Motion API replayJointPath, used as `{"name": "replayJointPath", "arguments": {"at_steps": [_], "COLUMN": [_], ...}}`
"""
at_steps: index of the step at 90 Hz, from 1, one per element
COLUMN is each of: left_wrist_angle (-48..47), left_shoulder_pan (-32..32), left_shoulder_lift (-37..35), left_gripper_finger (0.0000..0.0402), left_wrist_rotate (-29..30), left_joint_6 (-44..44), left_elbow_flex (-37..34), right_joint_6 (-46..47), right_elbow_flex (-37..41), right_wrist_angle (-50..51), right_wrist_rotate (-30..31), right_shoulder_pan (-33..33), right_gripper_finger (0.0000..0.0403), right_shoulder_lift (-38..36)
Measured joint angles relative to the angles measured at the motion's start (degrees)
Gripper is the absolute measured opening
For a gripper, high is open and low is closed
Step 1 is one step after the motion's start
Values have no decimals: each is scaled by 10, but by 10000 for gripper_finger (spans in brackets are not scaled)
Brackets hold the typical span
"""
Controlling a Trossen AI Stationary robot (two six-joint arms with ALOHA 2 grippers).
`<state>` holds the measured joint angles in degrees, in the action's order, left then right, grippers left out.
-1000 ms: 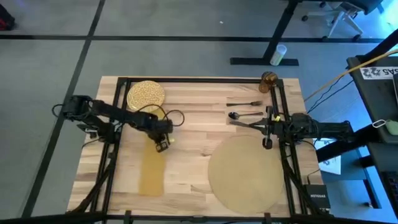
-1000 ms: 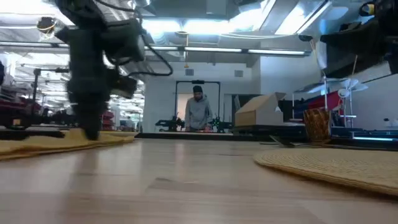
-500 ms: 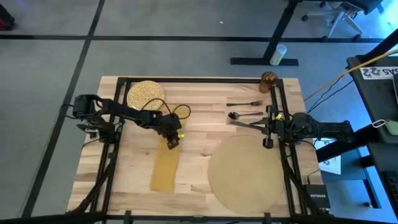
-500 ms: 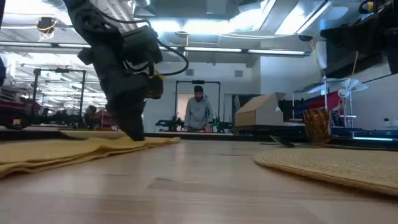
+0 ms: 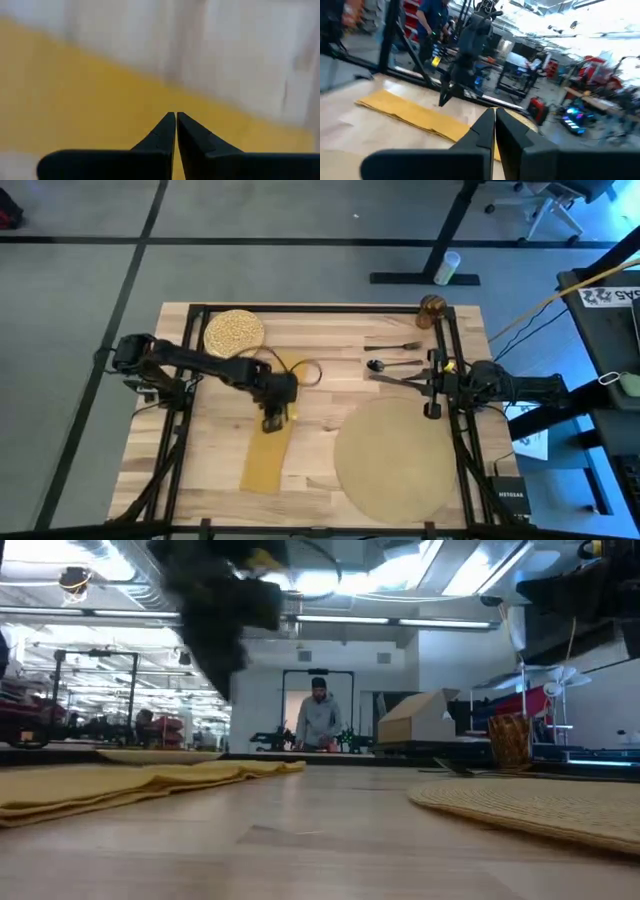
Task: Set table place
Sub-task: Fold the yellow table napkin
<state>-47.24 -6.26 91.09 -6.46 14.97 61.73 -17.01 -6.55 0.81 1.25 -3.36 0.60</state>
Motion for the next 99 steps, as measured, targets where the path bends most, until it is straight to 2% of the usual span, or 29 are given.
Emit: {"name": "replayJointPath", "arguments": {"at_steps": [6, 17, 35, 45, 64, 87, 99], "left_wrist_angle": [-35, -24, 59, 112, 204, 314, 386], "left_shoulder_pan": [-37, -99, -150, -161, -139, -80, -39], "left_shoulder_lift": [2, 2, 11, 25, 80, 125, 137], "left_gripper_finger": [0, 0, 0, 0, 0, 0, 0], "left_wrist_rotate": [0, -10, -47, -56, -60, -71, -37], "left_joint_6": [28, 84, 160, 173, 138, 76, 54], "left_elbow_flex": [-10, -30, -58, -69, -70, -69, -69], "right_joint_6": [6, 7, 7, 7, 28, 48, 48], "right_elbow_flex": [0, 0, 0, 0, 0, 0, 0], "right_wrist_angle": [2, 1, 1, 0, -6, -9, -9], "right_wrist_rotate": [-8, -23, -24, -38, -60, -69, -69], "right_shoulder_pan": [0, 0, 0, 0, 0, 0, 0], "right_gripper_finger": [0, 0, 0, 0, 0, 0, 0], "right_shoulder_lift": [0, 0, 0, 0, 0, 0, 0]}}
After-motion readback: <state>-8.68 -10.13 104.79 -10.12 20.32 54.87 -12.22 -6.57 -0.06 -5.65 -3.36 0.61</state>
